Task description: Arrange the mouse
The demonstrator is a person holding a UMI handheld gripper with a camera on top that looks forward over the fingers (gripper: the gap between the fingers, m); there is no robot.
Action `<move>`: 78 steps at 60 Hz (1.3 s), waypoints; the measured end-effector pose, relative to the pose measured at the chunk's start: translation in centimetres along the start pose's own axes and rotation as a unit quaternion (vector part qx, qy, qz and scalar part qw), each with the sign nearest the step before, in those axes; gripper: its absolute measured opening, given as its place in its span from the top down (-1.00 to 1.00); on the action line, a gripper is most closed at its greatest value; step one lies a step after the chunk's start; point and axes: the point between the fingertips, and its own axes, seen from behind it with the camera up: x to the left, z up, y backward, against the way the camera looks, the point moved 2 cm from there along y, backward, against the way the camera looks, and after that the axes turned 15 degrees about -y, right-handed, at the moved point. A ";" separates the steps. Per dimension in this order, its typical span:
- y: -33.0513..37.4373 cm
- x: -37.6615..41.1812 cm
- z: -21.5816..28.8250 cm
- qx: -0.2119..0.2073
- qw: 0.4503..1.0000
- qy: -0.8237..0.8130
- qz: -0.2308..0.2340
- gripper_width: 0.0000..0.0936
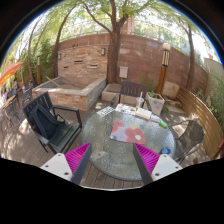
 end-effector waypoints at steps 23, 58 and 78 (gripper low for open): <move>-7.3 -14.7 -10.1 0.058 0.992 -0.068 -0.092 -0.81; -29.1 -39.5 -10.9 0.063 0.966 -0.174 -0.180 -0.82; -33.1 -41.1 -7.8 0.058 0.966 -0.176 -0.180 -0.11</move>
